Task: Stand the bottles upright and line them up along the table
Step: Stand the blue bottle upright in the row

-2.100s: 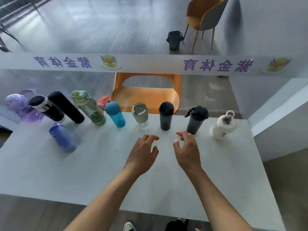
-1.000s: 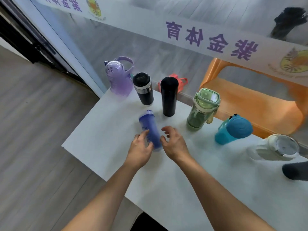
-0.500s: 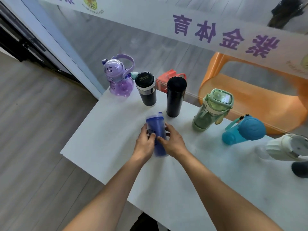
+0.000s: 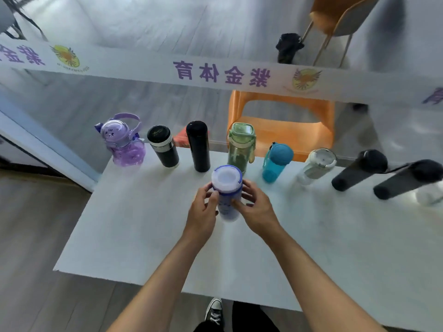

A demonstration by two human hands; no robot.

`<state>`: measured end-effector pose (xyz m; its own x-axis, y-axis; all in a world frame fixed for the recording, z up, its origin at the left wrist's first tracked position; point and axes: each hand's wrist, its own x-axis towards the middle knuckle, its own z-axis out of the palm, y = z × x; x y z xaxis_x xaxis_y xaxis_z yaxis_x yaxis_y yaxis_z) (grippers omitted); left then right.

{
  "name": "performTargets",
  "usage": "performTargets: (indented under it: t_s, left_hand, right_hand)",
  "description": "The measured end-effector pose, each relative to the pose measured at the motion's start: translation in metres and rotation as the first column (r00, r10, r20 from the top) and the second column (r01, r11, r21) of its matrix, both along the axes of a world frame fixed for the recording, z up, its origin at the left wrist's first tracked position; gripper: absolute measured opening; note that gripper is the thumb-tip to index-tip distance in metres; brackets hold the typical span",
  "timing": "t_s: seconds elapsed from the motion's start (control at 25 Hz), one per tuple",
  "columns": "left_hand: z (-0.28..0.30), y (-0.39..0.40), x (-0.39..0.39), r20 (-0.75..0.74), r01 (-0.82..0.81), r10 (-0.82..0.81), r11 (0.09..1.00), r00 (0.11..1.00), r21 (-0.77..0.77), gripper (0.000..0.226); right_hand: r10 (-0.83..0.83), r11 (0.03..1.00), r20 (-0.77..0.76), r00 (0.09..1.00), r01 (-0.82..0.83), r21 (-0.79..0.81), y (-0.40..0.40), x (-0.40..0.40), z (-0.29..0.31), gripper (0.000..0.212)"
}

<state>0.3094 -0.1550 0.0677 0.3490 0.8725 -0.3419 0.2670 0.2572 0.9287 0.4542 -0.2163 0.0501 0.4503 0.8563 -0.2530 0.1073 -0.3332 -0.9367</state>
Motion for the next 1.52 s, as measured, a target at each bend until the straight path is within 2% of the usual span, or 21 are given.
performTargets:
  t_s: [0.28,0.56,0.72,0.84,1.0,1.2,1.36,1.44,1.52]
  left_hand:
    - [0.033,-0.077,0.077,0.004,0.174,-0.174,0.985,0.985,0.001,0.026]
    - [0.045,-0.188,0.197,-0.027,0.336,-0.335,0.939,0.942,0.069,0.035]
    - [0.041,-0.260,0.264,-0.044,0.405,-0.403,0.912,0.914,0.064,0.037]
    - [0.038,-0.301,0.305,-0.060,0.469,-0.466,0.882,0.883,0.050,0.036]
    - [0.034,-0.327,0.359,-0.109,0.585,-0.581,0.811,0.807,0.013,0.032]
    - [0.022,-0.329,0.440,-0.140,0.717,-0.711,0.697,0.689,-0.017,0.035]
    - [0.019,-0.332,0.516,-0.174,0.811,-0.796,0.585,0.579,0.022,0.045]
    - [0.013,-0.339,0.549,-0.180,0.821,-0.806,0.571,0.563,0.010,0.050]
    - [0.005,-0.347,0.577,-0.181,0.808,-0.799,0.588,0.574,-0.035,0.056]
  right_hand:
    - [-0.259,0.963,-0.059,0.964,0.263,0.057,-0.111,0.055,0.031,0.057]
    - [-0.411,0.894,-0.160,0.897,0.432,0.123,-0.238,0.152,0.047,0.039]
    - [-0.469,0.868,-0.147,0.871,0.485,0.108,-0.313,0.214,0.044,0.045]
    - [-0.504,0.852,-0.129,0.854,0.516,0.087,-0.358,0.257,0.032,0.063]
    - [-0.560,0.825,-0.064,0.826,0.563,0.051,-0.387,0.309,0.018,0.080]
    - [-0.614,0.789,0.056,0.788,0.614,0.009,-0.397,0.387,0.009,0.079]
    - [-0.667,0.735,0.141,0.731,0.677,-0.031,-0.403,0.460,-0.004,0.085]
    - [-0.678,0.720,0.153,0.719,0.692,-0.061,-0.407,0.493,-0.010,0.087]
    - [-0.674,0.719,0.168,0.719,0.691,-0.073,-0.412,0.522,-0.015,0.081]
